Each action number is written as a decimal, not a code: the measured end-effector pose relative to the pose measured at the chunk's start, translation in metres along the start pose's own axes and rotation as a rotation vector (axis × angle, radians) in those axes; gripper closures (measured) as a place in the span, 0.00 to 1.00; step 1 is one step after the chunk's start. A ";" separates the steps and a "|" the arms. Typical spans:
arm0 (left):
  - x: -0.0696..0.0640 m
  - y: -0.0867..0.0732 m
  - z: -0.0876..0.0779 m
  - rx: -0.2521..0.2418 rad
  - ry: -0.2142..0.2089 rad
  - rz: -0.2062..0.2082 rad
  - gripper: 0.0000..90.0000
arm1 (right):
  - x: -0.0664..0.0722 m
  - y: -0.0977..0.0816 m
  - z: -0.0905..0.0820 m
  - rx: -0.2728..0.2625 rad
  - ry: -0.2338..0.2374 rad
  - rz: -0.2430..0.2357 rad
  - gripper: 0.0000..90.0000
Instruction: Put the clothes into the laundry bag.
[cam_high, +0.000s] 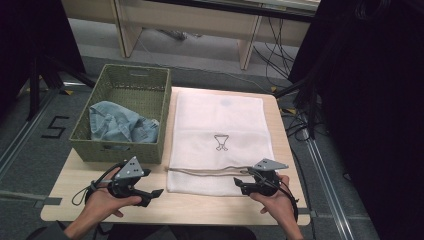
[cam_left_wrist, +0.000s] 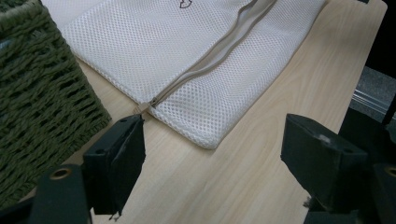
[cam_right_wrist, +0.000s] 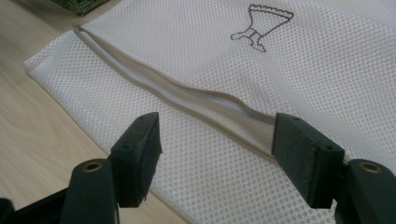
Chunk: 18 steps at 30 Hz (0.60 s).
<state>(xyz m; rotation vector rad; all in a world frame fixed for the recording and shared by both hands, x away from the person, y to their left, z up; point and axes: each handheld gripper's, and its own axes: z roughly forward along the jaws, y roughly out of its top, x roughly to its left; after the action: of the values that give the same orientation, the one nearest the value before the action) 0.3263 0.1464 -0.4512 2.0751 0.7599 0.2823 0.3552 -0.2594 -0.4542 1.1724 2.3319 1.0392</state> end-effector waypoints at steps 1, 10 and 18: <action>0.001 0.000 -0.001 0.015 0.002 0.016 0.23 | 0.001 -0.001 0.001 -0.003 -0.003 0.008 0.38; 0.000 0.000 0.000 -0.007 0.009 -0.022 0.23 | -0.001 0.001 0.003 -0.022 -0.006 -0.015 0.38; 0.002 0.001 -0.001 -0.018 0.016 -0.028 0.23 | -0.003 0.002 0.005 0.004 0.000 -0.016 0.38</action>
<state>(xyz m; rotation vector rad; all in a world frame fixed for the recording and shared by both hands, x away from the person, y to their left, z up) 0.3277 0.1479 -0.4501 2.0456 0.7926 0.2900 0.3609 -0.2583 -0.4564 1.1531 2.3409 1.0297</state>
